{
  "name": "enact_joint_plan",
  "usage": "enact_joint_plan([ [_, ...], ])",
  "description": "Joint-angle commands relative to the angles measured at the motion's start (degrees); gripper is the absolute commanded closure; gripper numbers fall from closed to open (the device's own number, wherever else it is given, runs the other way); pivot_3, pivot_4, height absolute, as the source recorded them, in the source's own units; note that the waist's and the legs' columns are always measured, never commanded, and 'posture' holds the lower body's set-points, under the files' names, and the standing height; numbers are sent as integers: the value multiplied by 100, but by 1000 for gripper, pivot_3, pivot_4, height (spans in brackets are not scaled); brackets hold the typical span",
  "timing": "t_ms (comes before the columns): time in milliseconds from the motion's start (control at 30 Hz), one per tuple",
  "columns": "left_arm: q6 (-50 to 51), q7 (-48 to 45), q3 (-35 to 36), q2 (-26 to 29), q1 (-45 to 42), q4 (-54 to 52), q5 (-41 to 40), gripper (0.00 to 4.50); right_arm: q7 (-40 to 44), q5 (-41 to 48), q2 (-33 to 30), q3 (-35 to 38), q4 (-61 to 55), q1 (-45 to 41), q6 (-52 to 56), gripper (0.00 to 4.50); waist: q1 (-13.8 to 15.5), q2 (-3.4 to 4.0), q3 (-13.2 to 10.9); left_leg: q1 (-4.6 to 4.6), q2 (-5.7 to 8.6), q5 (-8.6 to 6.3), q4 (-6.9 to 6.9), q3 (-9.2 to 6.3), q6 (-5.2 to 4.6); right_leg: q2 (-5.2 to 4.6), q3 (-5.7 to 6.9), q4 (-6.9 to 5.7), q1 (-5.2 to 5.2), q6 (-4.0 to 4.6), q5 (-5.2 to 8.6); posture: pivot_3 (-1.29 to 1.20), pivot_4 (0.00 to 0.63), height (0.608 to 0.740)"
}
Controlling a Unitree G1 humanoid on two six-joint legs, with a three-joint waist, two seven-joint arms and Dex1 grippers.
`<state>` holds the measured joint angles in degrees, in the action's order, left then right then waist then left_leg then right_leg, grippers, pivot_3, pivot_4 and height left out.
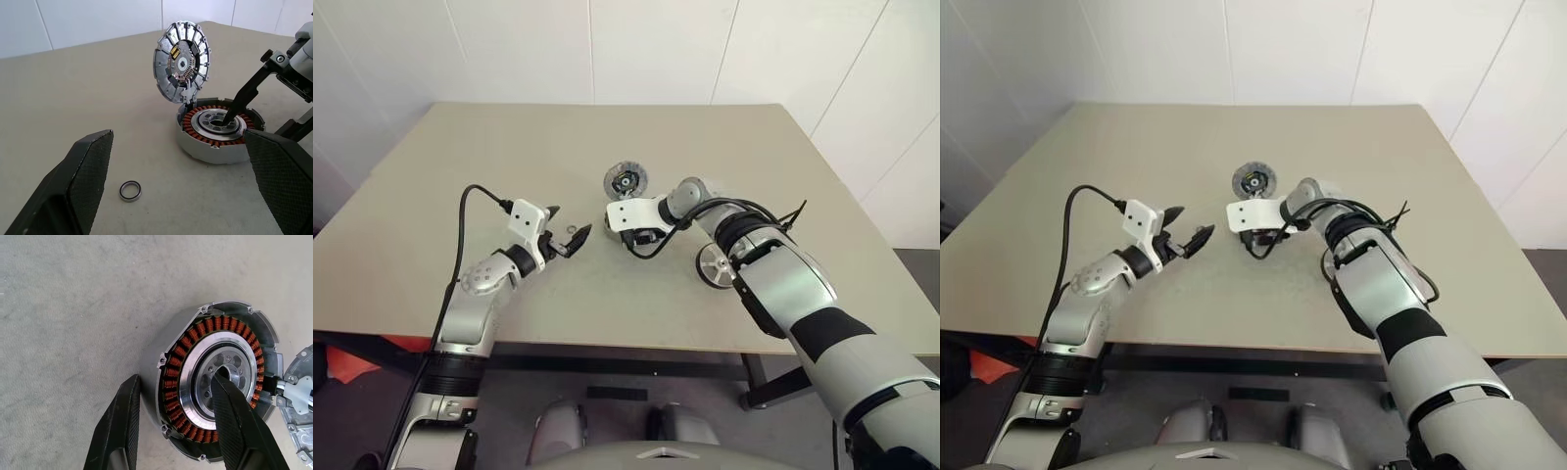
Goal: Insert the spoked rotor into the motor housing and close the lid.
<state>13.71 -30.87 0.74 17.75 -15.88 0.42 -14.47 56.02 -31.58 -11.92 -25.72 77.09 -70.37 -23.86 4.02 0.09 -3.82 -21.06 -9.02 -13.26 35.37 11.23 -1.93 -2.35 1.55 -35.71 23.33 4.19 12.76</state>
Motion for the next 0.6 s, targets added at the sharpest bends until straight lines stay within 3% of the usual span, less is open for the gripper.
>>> enact_joint_plan([
  [33, -109, -9, 71, 19, -198, -25, -15, 0, 328, -42, -30, -129, -20, 291, -226, 2504, 4, -1, 0, 0, 0, 0, 0, 0, 0, 0, 1, 0, 0, 0, 0, 0, 0, 740],
  [600, -168, -69, 99, 70, -270, 130, -24, 0, 918, -1, -471, -337, -547, 1357, -814, 2504, 30, -18, 48, 54, 3, -13, -1, -1, -9, -4, 4, 9, -58, 2, 7, 0, 0, 740],
])
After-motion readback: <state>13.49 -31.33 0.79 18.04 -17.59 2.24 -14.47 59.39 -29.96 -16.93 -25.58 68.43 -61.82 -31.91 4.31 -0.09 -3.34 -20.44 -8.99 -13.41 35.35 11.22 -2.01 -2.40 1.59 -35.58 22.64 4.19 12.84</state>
